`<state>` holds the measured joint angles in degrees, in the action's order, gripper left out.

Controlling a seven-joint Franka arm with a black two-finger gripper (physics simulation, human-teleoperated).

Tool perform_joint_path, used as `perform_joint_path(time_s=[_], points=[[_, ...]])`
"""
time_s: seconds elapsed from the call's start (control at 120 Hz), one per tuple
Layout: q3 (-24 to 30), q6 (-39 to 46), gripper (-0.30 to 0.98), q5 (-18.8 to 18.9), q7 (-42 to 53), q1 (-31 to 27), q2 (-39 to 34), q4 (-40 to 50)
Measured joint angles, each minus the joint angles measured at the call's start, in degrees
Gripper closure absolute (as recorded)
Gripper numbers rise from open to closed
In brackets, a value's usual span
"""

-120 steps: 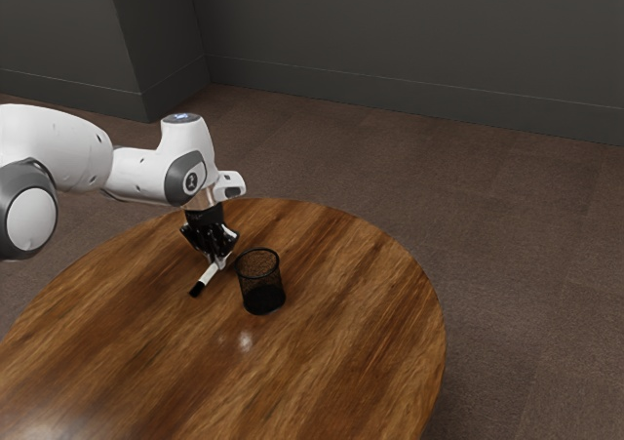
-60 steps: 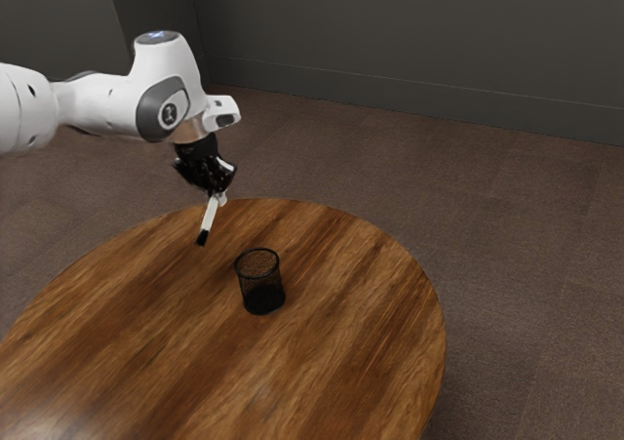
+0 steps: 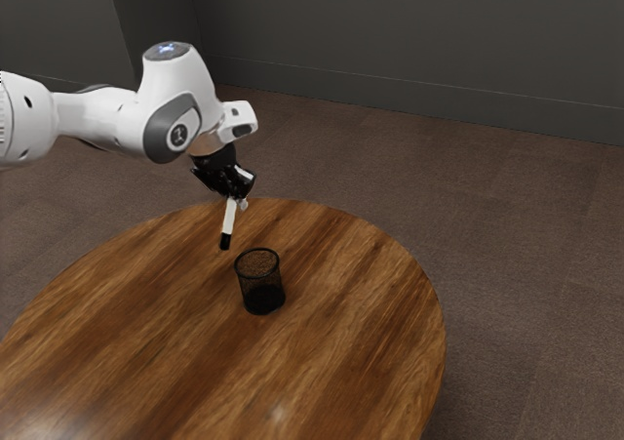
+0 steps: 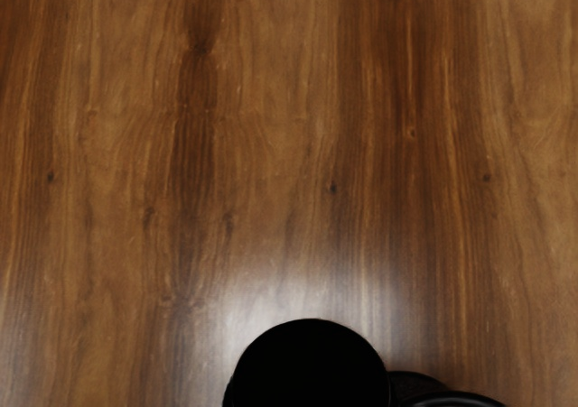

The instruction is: Put the marker into the pen holder.

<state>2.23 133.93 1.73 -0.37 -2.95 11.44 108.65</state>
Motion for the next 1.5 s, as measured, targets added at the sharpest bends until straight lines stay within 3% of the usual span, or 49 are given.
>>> perform_joint_path(time_s=[0.4, 1.15, 1.333, 1.5], points=[[0.19, 9.40, 0.74, -0.63, -0.40, 2.41, 1.18, 3.22], [1.54, 13.19, 0.73, -1.48, -1.06, 2.50, 2.50, 7.26], [1.67, 13.31, 0.35, -2.84, 0.52, 2.42, 2.31, 7.89], [1.28, 11.06, 0.16, -2.88, 1.77, 0.80, -0.01, 5.39]])
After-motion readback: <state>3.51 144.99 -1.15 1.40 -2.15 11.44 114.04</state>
